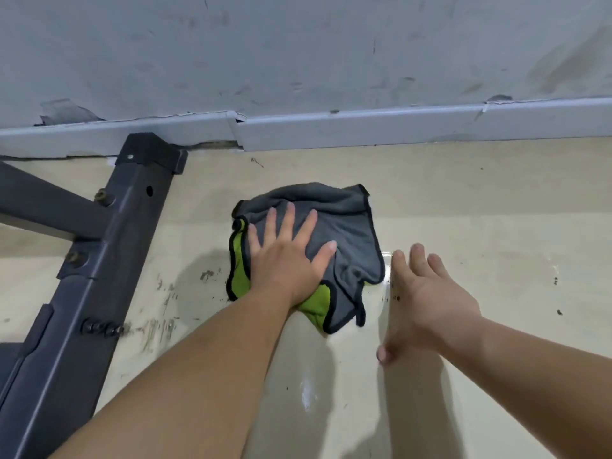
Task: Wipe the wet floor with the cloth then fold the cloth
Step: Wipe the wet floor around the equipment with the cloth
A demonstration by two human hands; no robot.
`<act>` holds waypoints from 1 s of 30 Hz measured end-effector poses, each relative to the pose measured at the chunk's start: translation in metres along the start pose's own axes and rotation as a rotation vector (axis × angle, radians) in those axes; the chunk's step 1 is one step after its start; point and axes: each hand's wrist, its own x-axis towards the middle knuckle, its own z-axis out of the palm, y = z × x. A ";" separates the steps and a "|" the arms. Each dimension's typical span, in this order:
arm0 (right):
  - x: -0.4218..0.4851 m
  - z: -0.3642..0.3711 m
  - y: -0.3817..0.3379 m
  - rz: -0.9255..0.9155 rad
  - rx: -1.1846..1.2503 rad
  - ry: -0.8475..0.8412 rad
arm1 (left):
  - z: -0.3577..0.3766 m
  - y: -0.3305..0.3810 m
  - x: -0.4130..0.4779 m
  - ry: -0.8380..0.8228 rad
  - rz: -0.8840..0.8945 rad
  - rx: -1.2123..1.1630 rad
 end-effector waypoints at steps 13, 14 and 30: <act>0.002 0.001 0.001 0.028 0.003 0.005 | 0.004 0.072 0.041 -0.095 0.429 0.149; 0.002 0.002 0.002 0.027 0.012 0.004 | 0.000 0.063 0.048 -0.117 0.506 0.172; 0.008 0.002 0.000 0.038 0.015 -0.015 | 0.023 0.008 -0.093 0.022 -0.611 -0.148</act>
